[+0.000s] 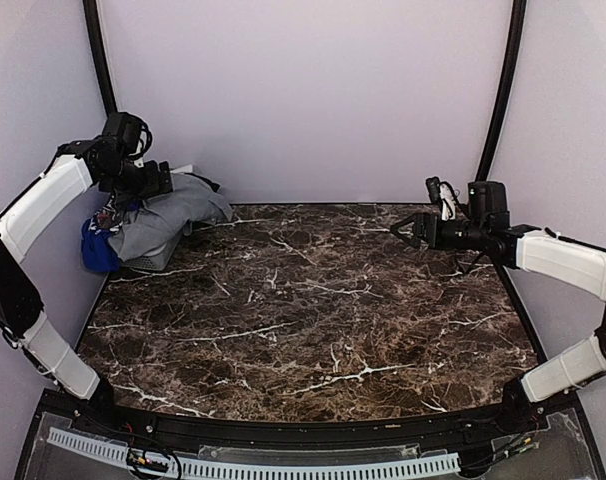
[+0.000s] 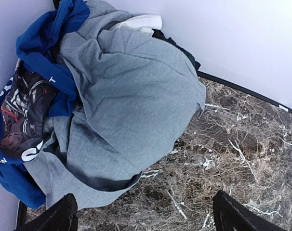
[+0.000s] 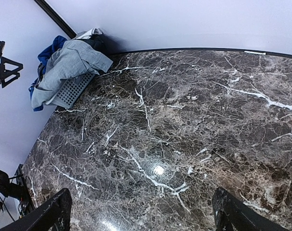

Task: Fold and stack the mixed laundry pile
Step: Pick up the crumpled shirt from the bin.

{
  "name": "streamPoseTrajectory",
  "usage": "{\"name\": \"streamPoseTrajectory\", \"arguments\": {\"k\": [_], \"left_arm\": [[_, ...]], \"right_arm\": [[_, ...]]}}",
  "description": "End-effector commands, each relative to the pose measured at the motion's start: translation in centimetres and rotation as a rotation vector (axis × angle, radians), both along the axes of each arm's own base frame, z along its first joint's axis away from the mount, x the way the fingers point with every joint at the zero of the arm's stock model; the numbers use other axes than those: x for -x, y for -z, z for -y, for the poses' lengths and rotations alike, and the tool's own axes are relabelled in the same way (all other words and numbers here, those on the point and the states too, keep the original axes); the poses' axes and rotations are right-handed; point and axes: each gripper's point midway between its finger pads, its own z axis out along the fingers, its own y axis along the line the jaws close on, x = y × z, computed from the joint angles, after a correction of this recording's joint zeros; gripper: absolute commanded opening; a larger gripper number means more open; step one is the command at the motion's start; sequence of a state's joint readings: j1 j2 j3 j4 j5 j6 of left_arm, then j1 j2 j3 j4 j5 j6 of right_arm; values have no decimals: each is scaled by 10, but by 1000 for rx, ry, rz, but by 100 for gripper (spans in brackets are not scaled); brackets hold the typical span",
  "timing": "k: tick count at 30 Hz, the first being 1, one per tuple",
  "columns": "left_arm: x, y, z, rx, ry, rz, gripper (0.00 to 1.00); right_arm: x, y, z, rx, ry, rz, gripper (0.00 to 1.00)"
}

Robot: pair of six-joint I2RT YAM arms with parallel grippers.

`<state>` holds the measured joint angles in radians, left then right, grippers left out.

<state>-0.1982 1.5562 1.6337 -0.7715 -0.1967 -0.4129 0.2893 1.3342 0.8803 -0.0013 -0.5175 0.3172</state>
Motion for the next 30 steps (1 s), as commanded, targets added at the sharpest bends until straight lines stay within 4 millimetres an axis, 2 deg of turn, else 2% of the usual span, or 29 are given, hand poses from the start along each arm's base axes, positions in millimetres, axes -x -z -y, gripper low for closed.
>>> {"name": "streamPoseTrajectory", "arguments": {"k": [1, 6, 13, 19, 21, 23, 24, 25, 26, 28, 30], "left_arm": [[12, 25, -16, -33, -78, -101, 96], [-2, 46, -13, 9, -69, -116, 94], [-33, 76, -7, -8, -56, -160, 93], [-54, 90, -12, -38, -97, -184, 87], [-59, 90, -12, -40, -105, -181, 79], [-62, 88, -14, -50, -117, -172, 66], [-64, 88, -15, -54, -120, -169, 51], [-65, 88, -18, -57, -126, -170, 44], [-66, 88, -19, -55, -127, -170, 29], [-69, 84, -23, -40, -131, -163, 12], [-72, 79, -24, -15, -121, -150, 1]], "right_arm": [[-3, 0, -1, -27, -11, 17, 99], [-4, -1, 0, -35, -9, 13, 98], [-4, 1, 2, -42, -3, 4, 98], [-5, 1, 6, -39, 13, 3, 98], [-5, 1, 8, -37, 20, 3, 99], [-5, 2, 10, -36, 26, 0, 98], [-5, 3, 11, -33, 31, -1, 99], [-6, 4, 12, -31, 37, -3, 98], [-6, 4, 13, -30, 39, -6, 98], [-6, 5, 14, -29, 43, -7, 98], [-6, 5, 15, -29, 44, -8, 99]]}}
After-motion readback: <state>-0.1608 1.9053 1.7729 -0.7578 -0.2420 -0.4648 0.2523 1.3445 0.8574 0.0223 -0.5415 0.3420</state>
